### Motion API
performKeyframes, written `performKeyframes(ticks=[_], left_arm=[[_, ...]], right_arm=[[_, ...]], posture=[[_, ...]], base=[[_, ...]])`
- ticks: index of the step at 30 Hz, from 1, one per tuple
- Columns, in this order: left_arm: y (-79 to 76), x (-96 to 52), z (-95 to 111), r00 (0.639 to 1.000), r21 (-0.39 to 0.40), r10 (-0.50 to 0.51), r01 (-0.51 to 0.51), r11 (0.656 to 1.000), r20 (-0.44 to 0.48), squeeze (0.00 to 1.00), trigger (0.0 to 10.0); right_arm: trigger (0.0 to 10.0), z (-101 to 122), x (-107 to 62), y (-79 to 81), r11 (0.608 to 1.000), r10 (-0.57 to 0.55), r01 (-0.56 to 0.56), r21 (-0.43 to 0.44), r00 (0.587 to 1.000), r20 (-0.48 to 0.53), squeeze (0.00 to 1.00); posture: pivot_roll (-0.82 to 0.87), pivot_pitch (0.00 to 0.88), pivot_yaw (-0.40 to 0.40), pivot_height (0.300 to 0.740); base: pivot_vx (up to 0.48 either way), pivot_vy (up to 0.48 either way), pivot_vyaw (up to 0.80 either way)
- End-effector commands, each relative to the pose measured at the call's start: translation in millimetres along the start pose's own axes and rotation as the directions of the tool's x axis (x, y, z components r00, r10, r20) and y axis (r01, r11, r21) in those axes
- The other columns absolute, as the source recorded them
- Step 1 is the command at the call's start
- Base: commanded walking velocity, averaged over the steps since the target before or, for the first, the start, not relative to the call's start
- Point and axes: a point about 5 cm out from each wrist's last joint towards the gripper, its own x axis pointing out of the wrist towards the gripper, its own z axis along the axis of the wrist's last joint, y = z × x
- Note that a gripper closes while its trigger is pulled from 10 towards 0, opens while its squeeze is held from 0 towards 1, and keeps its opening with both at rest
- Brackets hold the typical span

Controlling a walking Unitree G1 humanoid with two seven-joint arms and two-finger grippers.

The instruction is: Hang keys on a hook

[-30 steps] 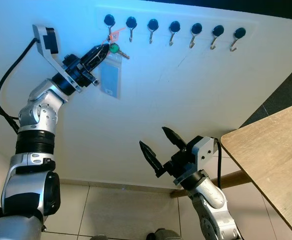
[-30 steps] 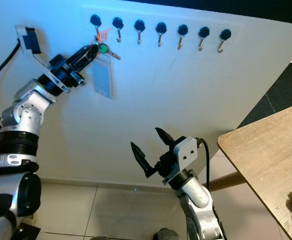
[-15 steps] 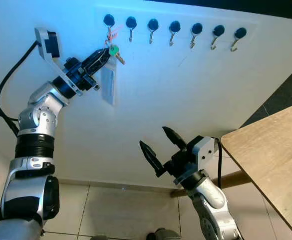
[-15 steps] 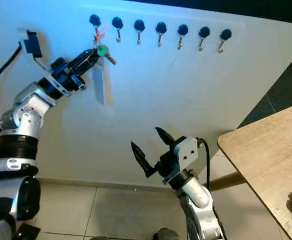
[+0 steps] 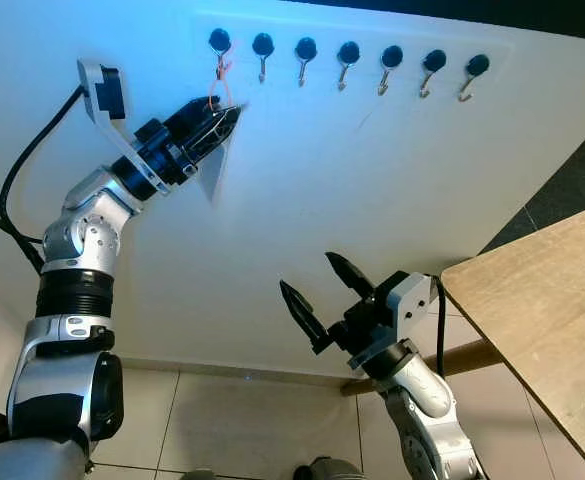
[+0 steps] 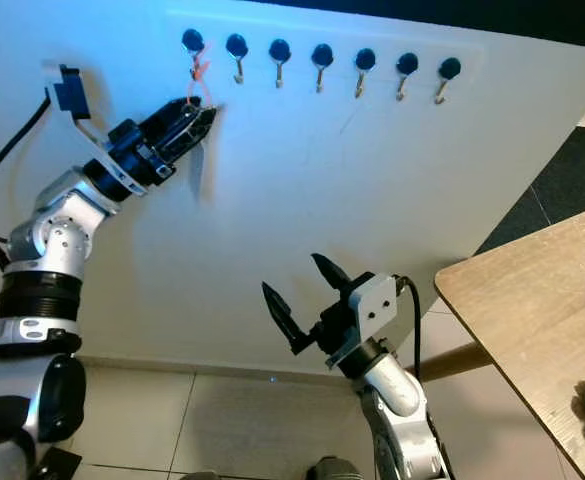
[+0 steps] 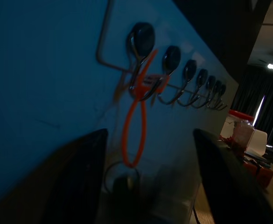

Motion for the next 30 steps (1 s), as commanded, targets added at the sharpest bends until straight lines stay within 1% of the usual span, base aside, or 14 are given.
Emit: performKeyframes(ticks=[1, 3, 4, 5, 6, 15, 18, 20, 21, 24, 28, 30], left_arm=[[1.6, 0.1, 4.3, 0.999, 0.009, 0.025, -0.026, 1.000, 0.038, 1.00, 10.0], [1.5, 0.0, 3.6, 0.999, 0.018, 0.025, -0.025, 1.000, 0.029, 1.00, 10.0], [1.5, 0.0, 2.8, 0.999, 0.021, 0.024, -0.024, 0.999, 0.023, 0.57, 10.0], [1.6, -0.1, 2.0, 1.000, 0.024, 0.024, -0.025, 0.999, 0.017, 0.31, 10.0], [1.8, -0.2, 1.4, 1.000, 0.026, 0.025, -0.025, 0.999, 0.014, 0.00, 10.0], [4.9, 0.5, 2.0, 0.998, 0.054, 0.055, -0.057, 0.997, 0.023, 0.00, 10.0], [9.1, 0.5, 3.3, 0.995, 0.126, 0.100, -0.100, 0.987, 0.008, 0.00, 10.0], [9.8, 0.4, 3.4, 0.994, 0.140, 0.108, -0.107, 0.984, 0.004, 0.00, 10.0], [11.2, -1.7, 0.9, 0.993, 0.200, 0.116, -0.108, 0.974, -0.027, 0.00, 10.0], [13.4, -5.5, 0.3, 0.992, 0.216, 0.120, -0.109, 0.970, -0.040, 0.00, 10.0], [14.4, -8.0, 1.6, 0.993, 0.212, 0.115, -0.104, 0.972, -0.039, 0.00, 10.0], [15.8, -11.7, 3.4, 0.993, 0.197, 0.106, -0.096, 0.976, -0.043, 0.00, 10.0]], right_arm=[[10.0, 1.7, -1.5, 0.7, 1.000, -0.002, 0.002, 0.006, 1.000, 0.004, 0.00], [10.0, 2.3, -1.0, 0.7, 1.000, -0.001, 0.001, 0.006, 1.000, 0.007, 0.00], [10.0, 3.2, -0.3, 0.8, 1.000, 0.000, 0.000, 0.006, 1.000, 0.011, 0.00], [10.0, 4.2, 0.5, 0.9, 1.000, 0.000, 0.000, 0.006, 1.000, 0.016, 0.00], [10.0, 5.0, 1.1, 1.0, 1.000, 0.000, -0.001, 0.005, 1.000, 0.019, 0.00], [10.0, 7.0, 2.6, 0.4, 1.000, 0.000, 0.000, 0.002, 1.000, 0.028, 0.00], [10.0, 7.1, 2.5, 0.7, 1.000, 0.001, -0.001, 0.001, 1.000, 0.027, 0.00], [10.0, 7.1, 2.5, 0.8, 1.000, 0.001, -0.001, 0.001, 1.000, 0.027, 0.00], [10.0, 7.2, 2.3, 1.2, 1.000, 0.002, -0.002, 0.001, 1.000, 0.027, 0.00], [10.0, 7.2, 2.1, 1.6, 1.000, 0.001, -0.001, 0.002, 1.000, 0.027, 0.00], [10.0, 7.2, 1.9, 1.7, 1.000, 0.000, 0.000, 0.003, 1.000, 0.026, 0.00], [10.0, 7.2, 1.6, 1.8, 1.000, 0.000, 0.000, 0.004, 1.000, 0.025, 0.00]], posture=[[0.00, 0.087, -0.055, 0.740], [0.00, 0.086, -0.055, 0.740], [0.00, 0.086, -0.055, 0.740], [0.00, 0.086, -0.055, 0.740], [0.00, 0.086, -0.055, 0.740], [0.00, 0.088, -0.056, 0.740], [0.00, 0.088, -0.056, 0.740], [0.00, 0.088, -0.056, 0.740], [0.00, 0.089, -0.055, 0.740], [0.00, 0.091, -0.055, 0.740], [0.00, 0.090, -0.055, 0.740], [0.00, 0.093, -0.056, 0.740]], base=[[0.000, 0.000, 0.00], [0.000, 0.000, 0.00], [0.000, 0.000, 0.00], [0.000, 0.000, 0.00], [0.000, 0.000, 0.00], [0.000, 0.000, 0.00], [0.000, 0.000, 0.00], [0.000, 0.000, 0.00], [0.000, 0.000, 0.00], [0.000, 0.000, 0.00], [0.000, 0.000, 0.00], [0.000, 0.000, 0.00]])
